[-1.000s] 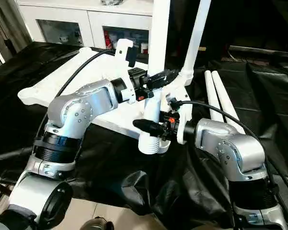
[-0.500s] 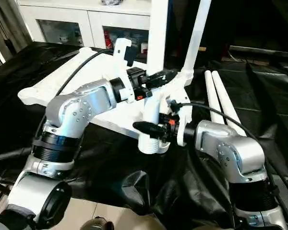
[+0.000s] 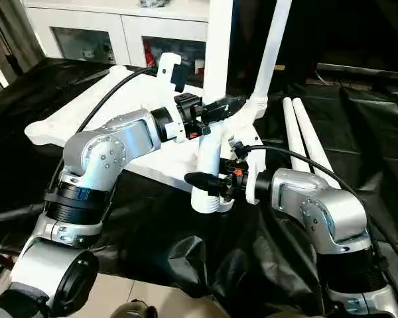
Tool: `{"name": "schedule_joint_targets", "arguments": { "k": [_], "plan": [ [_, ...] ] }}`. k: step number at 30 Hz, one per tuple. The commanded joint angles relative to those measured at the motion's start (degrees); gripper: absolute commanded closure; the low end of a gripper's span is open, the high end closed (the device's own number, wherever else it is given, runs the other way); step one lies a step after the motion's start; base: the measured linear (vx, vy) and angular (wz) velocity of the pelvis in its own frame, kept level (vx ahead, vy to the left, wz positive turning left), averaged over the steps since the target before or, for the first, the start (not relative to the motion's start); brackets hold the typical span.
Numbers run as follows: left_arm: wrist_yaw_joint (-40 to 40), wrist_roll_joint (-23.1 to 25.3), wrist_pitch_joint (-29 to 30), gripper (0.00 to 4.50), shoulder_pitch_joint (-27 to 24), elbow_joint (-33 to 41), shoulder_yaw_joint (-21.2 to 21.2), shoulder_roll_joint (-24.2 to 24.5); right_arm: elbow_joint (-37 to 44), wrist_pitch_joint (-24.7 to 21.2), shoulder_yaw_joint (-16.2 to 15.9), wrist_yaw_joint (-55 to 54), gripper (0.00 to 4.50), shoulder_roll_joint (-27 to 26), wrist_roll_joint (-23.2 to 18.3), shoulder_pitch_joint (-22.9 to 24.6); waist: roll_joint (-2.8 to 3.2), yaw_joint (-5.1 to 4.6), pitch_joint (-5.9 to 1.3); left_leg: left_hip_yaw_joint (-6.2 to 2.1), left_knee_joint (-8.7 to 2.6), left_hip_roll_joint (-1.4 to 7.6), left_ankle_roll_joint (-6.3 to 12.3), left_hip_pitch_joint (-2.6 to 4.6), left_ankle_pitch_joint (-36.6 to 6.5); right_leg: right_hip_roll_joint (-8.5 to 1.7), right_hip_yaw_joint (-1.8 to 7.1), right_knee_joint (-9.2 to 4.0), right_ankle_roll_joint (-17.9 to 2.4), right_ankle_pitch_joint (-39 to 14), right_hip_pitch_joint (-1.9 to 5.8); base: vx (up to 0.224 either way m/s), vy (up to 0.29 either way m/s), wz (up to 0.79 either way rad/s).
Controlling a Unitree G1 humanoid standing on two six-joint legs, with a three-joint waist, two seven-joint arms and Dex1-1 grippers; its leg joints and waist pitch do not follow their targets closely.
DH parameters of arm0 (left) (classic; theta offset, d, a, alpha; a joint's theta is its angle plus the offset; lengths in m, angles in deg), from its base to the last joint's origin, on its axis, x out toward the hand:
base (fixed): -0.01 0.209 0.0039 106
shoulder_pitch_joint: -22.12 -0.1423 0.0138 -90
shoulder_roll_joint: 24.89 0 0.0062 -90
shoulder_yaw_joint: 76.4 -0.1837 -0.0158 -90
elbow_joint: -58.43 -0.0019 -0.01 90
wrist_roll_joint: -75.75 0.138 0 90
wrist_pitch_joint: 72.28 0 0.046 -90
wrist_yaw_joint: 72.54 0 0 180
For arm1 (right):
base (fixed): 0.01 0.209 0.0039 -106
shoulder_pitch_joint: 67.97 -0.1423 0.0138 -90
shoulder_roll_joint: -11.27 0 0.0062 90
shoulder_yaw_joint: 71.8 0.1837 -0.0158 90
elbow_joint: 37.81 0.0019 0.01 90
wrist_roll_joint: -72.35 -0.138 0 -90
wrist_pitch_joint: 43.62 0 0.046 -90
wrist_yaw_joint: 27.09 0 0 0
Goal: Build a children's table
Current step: Pick table leg
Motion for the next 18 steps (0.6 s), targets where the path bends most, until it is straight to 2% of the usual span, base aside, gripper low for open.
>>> {"name": "schedule_joint_targets", "arguments": {
  "k": [1,4,5,13,14,18],
  "plan": [
    [0.7,-0.81,0.84,2.69,0.59,2.09,-0.44,0.03,0.76,0.55,0.37,0.01,1.81,-0.13,0.04,0.1,-0.89,0.22,-4.89,-1.29,-3.43,2.82,1.52,0.76,-7.41,-4.43,2.56,-4.2,-9.13,-12.65,3.46,0.0,0.0,0.0],
    [0.79,-0.96,0.94,2.69,0.55,2.18,-0.4,0.02,0.75,0.52,0.44,-0.1,1.98,-0.26,-0.01,0.12,-0.86,0.2,-4.87,-1.3,-3.43,2.82,1.54,0.77,-7.52,-4.41,2.53,-4.24,-9.1,-12.96,3.45,0.0,0.0,0.0],
    [0.81,-1.0,0.95,2.69,0.54,2.2,-0.39,0.02,0.76,0.51,0.46,-0.14,2.18,-0.28,-0.02,0.15,-0.77,0.21,-4.84,-1.32,-3.48,2.85,1.43,0.84,-7.9,-4.4,2.52,-4.31,-8.99,-13.58,3.39,0.0,0.0,0.0],
    [-0.05,-0.5,1.15,2.69,0.71,1.92,0.15,-0.15,0.77,0.81,0.78,-0.82,2.53,-0.79,-0.08,0.45,-0.66,0.26,-4.9,-1.35,-3.47,2.85,1.24,0.83,-7.82,-4.42,2.55,-4.22,-9.08,-12.73,3.44,0.0,0.0,0.0],
    [1.12,-1.43,2.15,2.13,0.63,2.18,0.08,0.12,0.87,1.02,0.92,-1.06,2.55,-1.09,-0.15,0.6,-0.68,0.23,-4.92,-1.35,-3.46,2.84,1.26,0.79,-7.77,-4.41,2.54,-4.21,-9.11,-12.63,3.46,0.0,0.0,0.0],
    [2.43,-3.49,2.97,1.9,-0.02,3.28,0.77,-0.39,1.2,1.7,1.62,-2.05,2.56,-2.34,-0.61,1.09,-0.52,0.25,-4.93,-1.34,-3.5,2.85,1.02,0.86,-8.31,-4.49,2.51,-4.25,-9.46,-13.02,3.36,0.0,0.0,0.0]
  ]
}}
